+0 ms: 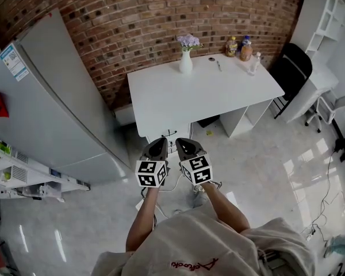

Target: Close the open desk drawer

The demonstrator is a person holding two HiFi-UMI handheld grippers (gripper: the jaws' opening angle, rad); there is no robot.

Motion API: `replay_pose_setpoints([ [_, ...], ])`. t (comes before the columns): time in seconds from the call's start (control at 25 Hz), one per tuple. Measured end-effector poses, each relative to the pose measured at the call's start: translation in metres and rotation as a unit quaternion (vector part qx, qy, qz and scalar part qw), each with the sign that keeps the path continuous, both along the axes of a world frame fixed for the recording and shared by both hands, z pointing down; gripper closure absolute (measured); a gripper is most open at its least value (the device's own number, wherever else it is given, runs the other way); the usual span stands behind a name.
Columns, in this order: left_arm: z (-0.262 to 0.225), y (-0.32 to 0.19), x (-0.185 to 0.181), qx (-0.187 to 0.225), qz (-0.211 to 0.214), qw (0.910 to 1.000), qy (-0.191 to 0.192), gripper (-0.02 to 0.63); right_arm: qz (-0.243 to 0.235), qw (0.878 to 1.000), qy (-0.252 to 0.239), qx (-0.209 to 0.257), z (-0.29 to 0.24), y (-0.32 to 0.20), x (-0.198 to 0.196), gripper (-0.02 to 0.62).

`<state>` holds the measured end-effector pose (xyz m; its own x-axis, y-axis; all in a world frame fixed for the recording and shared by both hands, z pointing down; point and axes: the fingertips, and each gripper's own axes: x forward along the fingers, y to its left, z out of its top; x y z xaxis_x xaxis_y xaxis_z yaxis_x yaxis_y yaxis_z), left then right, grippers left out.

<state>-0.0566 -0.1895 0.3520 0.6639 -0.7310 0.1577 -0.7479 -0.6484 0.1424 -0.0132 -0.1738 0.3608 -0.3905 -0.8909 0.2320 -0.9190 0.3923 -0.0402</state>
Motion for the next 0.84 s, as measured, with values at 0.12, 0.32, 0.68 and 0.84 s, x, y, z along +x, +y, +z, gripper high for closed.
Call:
replay_pose_setpoints([
  [0.12,0.003,0.004,0.004,-0.001,0.006,1.0,-0.006,0.595,0.001,1.0,0.002,-0.003,0.001,0.003,0.002,0.578],
  [0.32,0.01,0.008,0.007,-0.006,0.01,0.9999,-0.011,0.595,0.003,1.0,0.001,-0.009,0.007,0.006,0.003,0.578],
  [0.68,0.014,0.007,0.005,-0.011,0.003,0.9999,-0.011,0.595,0.005,1.0,-0.003,-0.015,0.012,0.006,0.004,0.578],
  [0.84,0.017,0.008,0.004,-0.013,0.001,0.9998,-0.011,0.595,0.006,1.0,-0.003,-0.018,0.016,0.007,0.004,0.578],
])
